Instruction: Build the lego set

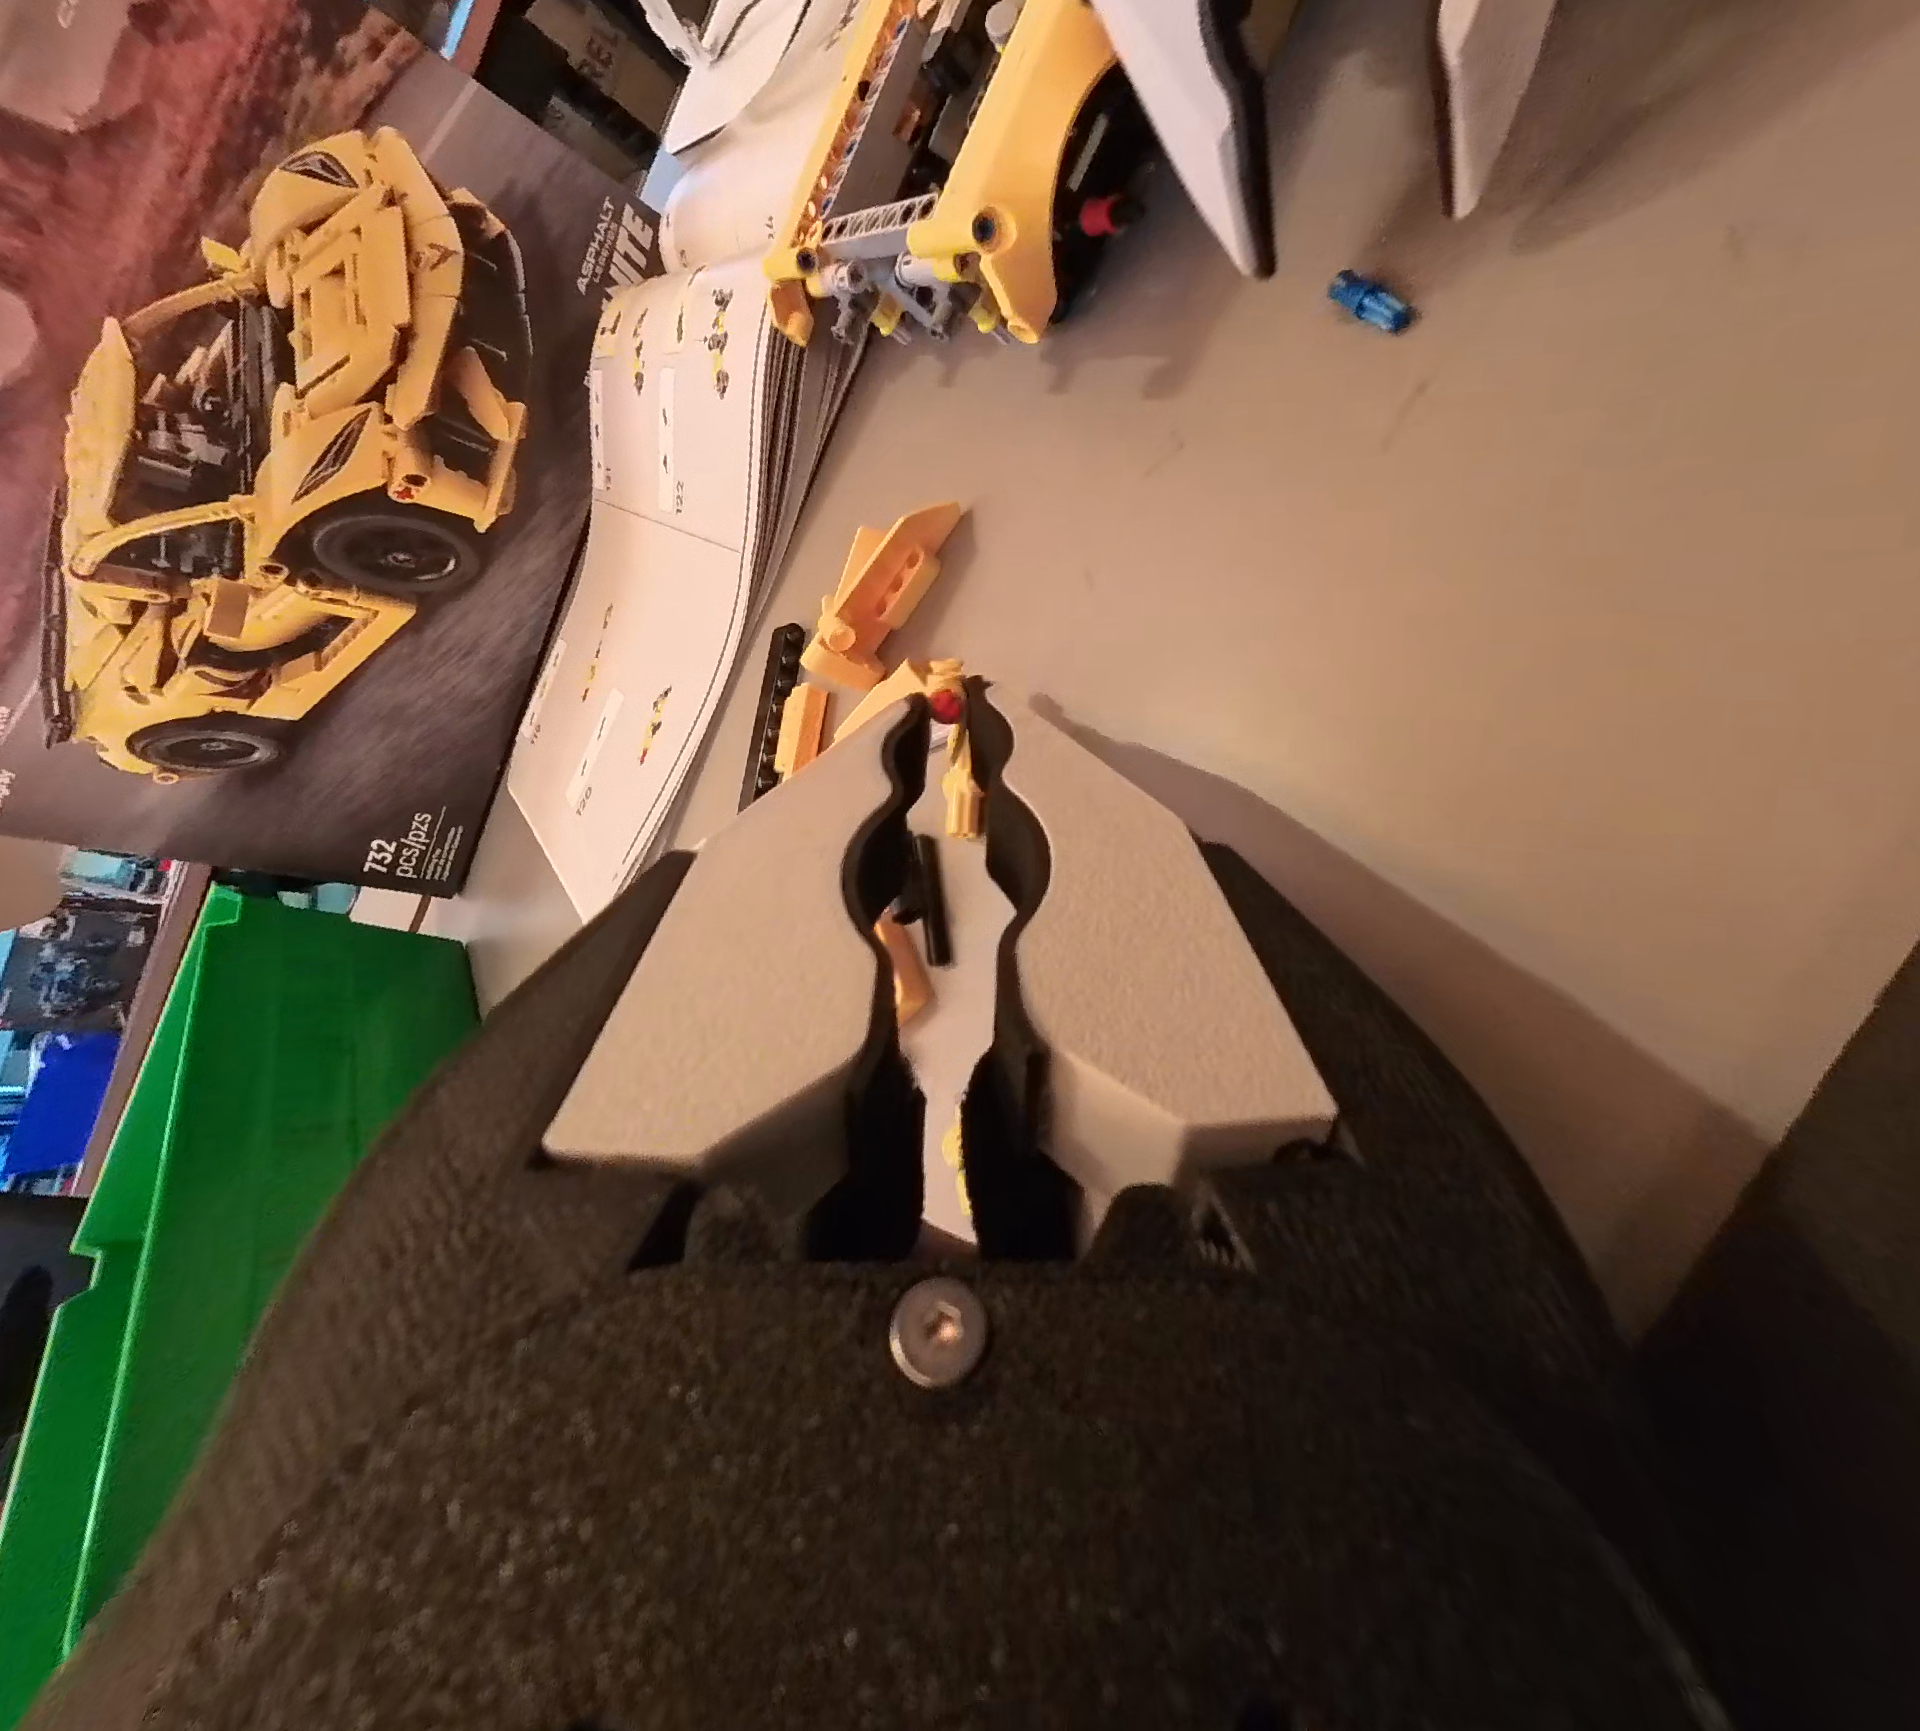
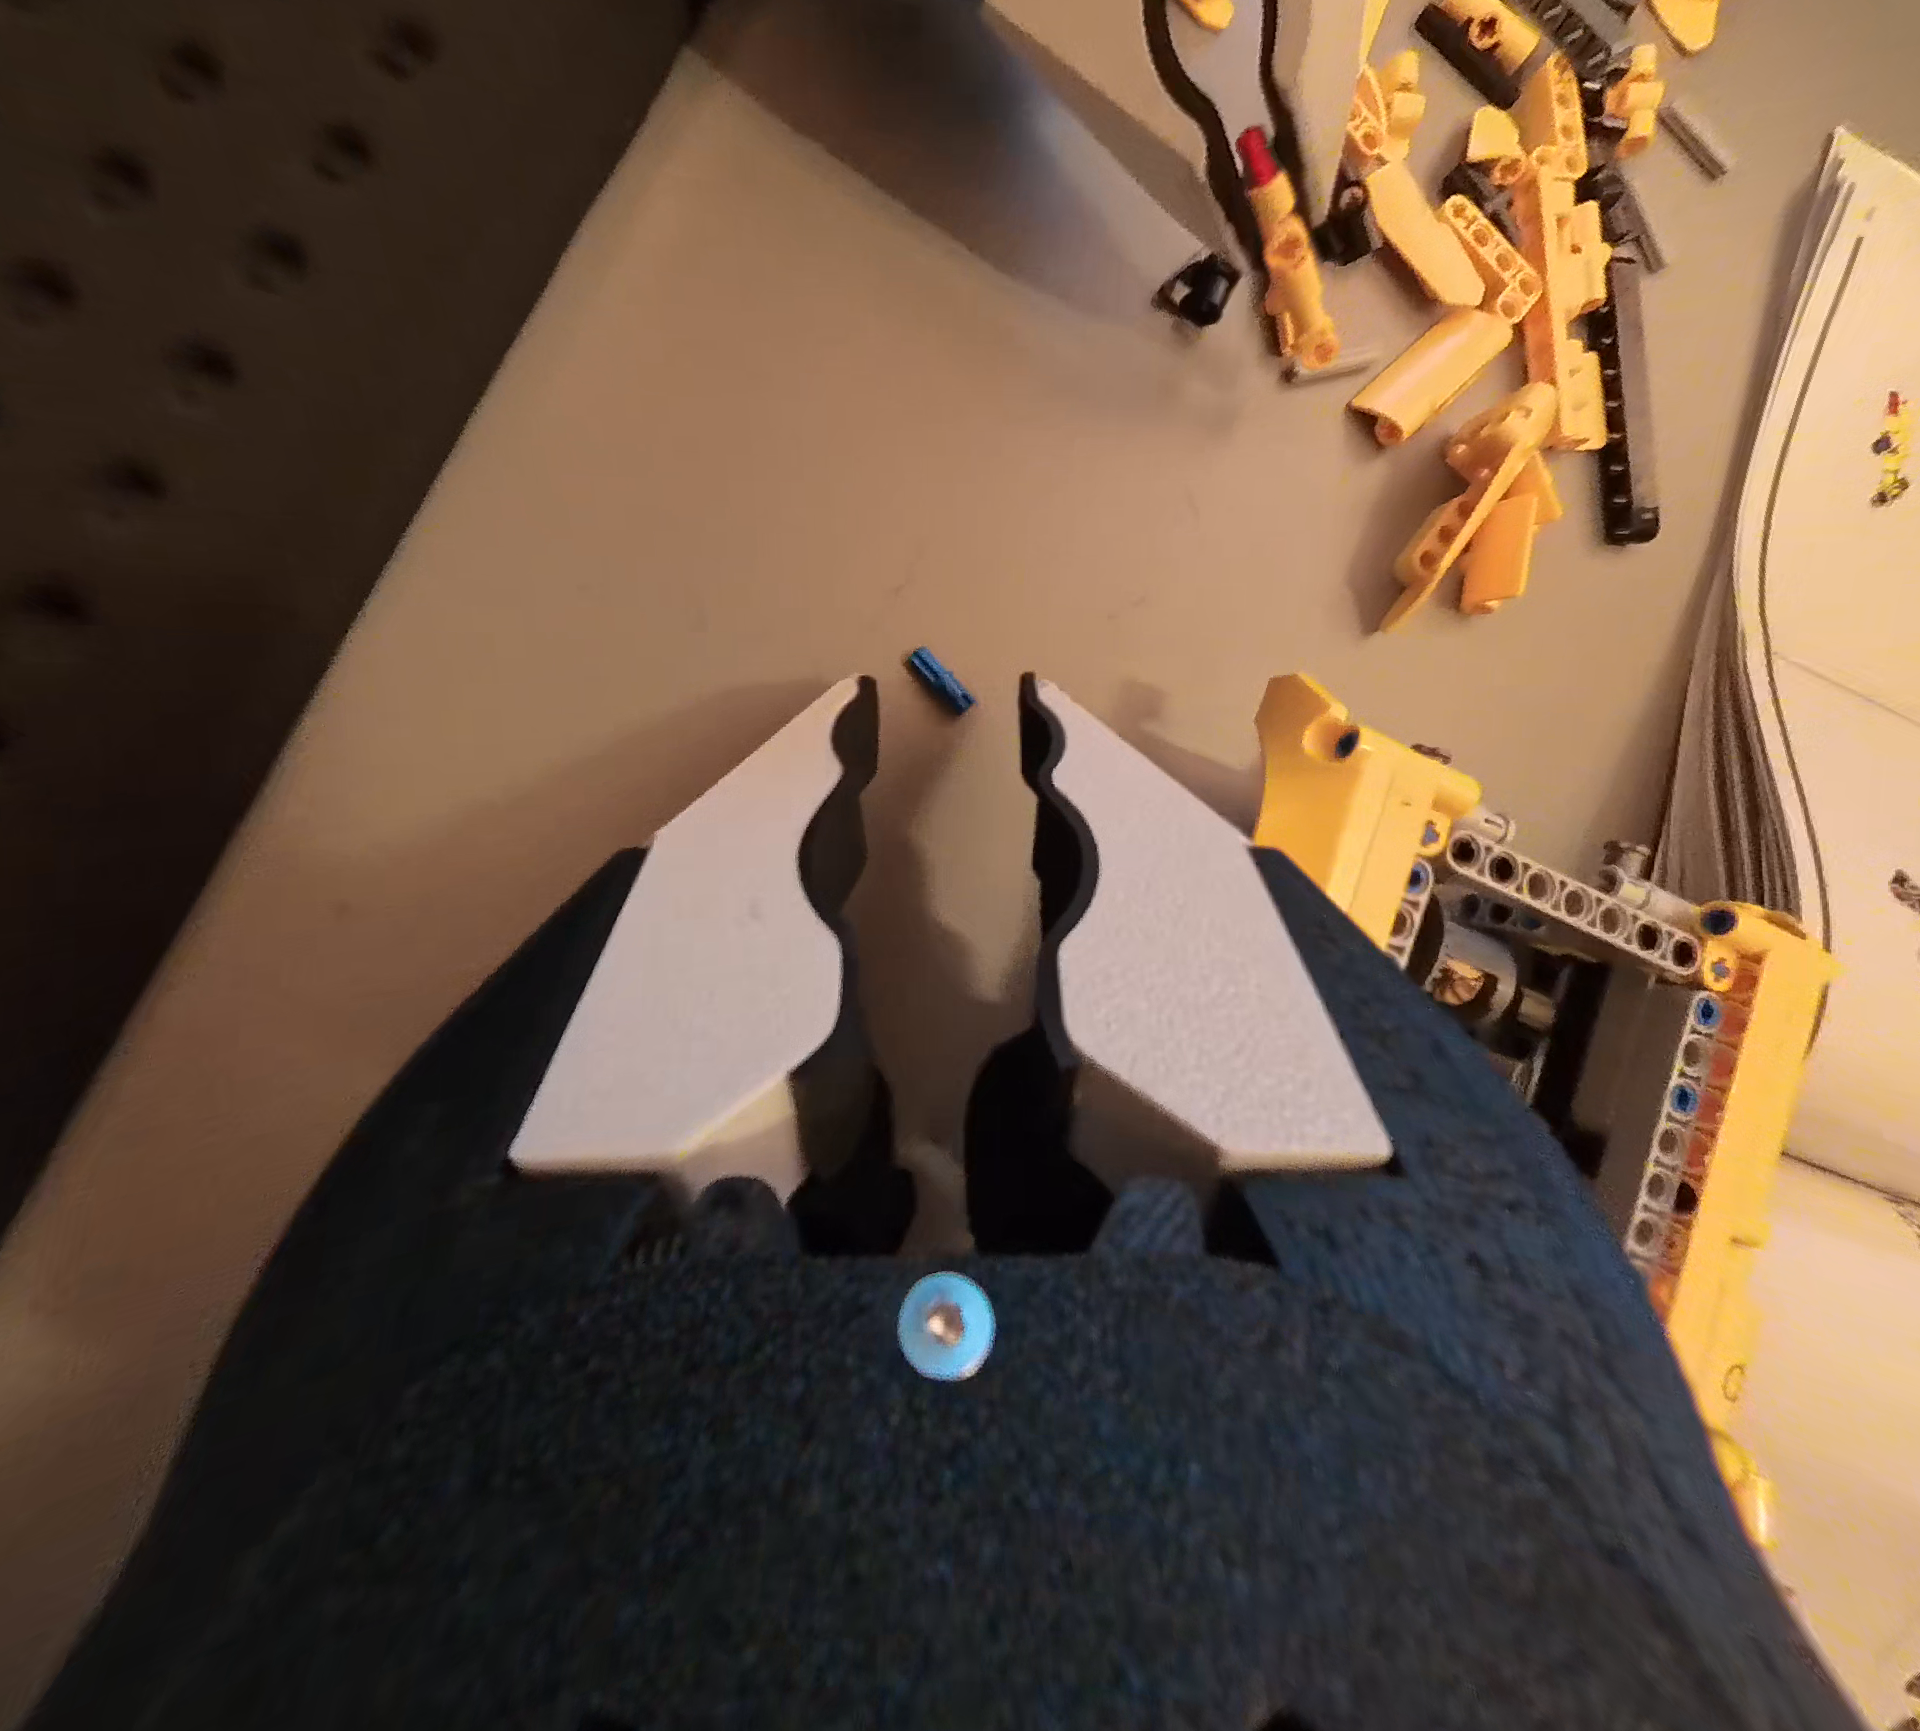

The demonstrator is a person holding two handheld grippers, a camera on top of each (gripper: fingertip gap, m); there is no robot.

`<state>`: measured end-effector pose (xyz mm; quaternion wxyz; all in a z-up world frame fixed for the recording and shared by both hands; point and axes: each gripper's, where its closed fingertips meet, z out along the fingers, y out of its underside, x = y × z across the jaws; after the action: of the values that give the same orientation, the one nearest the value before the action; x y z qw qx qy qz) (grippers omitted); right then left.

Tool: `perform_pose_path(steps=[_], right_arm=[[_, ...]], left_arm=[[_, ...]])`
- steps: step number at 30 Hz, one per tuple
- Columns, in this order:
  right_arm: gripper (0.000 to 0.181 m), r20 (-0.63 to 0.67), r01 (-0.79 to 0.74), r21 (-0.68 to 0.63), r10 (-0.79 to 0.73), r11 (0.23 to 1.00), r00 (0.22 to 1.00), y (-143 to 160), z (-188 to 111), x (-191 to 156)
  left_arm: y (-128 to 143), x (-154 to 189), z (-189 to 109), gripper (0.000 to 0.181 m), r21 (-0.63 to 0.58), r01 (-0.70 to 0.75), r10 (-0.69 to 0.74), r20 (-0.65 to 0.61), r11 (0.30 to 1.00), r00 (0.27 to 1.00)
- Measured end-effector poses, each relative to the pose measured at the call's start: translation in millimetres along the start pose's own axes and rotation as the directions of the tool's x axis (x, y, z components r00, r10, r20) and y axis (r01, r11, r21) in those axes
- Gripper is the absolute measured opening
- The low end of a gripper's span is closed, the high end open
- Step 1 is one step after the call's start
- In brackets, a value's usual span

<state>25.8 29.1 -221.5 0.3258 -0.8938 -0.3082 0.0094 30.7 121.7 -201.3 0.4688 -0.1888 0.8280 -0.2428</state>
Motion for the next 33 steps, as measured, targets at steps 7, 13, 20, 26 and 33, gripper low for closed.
perform_pose_path(steps=[7, 13, 20, 26, 33], right_arm=[[0.016, 0.035, 0.005, -0.049, -0.004, 0.999, 0.999, 2.8, 9.3, -5.3], [0.009, 0.039, -0.026, -0.014, 0.027, 1.0, 0.999, 3.9, 7.5, -12.0], [0.011, 0.055, -0.197, 0.013, 0.196, 0.98, 0.979, -2.0, 12.5, -11.4], [0.02, -0.002, -0.386, -0.017, 0.386, 0.922, 0.922, 3.1, 8.4, -6.2], [0.025, -0.222, -0.623, -0.008, 0.606, 0.782, 0.764, -0.5, 12.0, -6.8]], left_arm=[[-7.2, 6.7, -1.4, 0.007, 0.036, -0.022, 0.023, -0.025, 0.999, 0.999], [-8.8, 8.9, -1.5, 0.007, 0.044, -0.024, 0.025, -0.034, 0.999, 0.999], [-9.2, 9.6, -1.8, 0.007, 0.044, -0.027, 0.028, -0.034, 0.999, 0.999], [-9.4, 10.3, -1.9, 0.006, 0.045, -0.027, 0.028, -0.037, 0.999, 0.999], [-9.1, 10.4, -1.4, 0.007, 0.045, -0.023, 0.025, -0.04, 0.999, 0.999]])
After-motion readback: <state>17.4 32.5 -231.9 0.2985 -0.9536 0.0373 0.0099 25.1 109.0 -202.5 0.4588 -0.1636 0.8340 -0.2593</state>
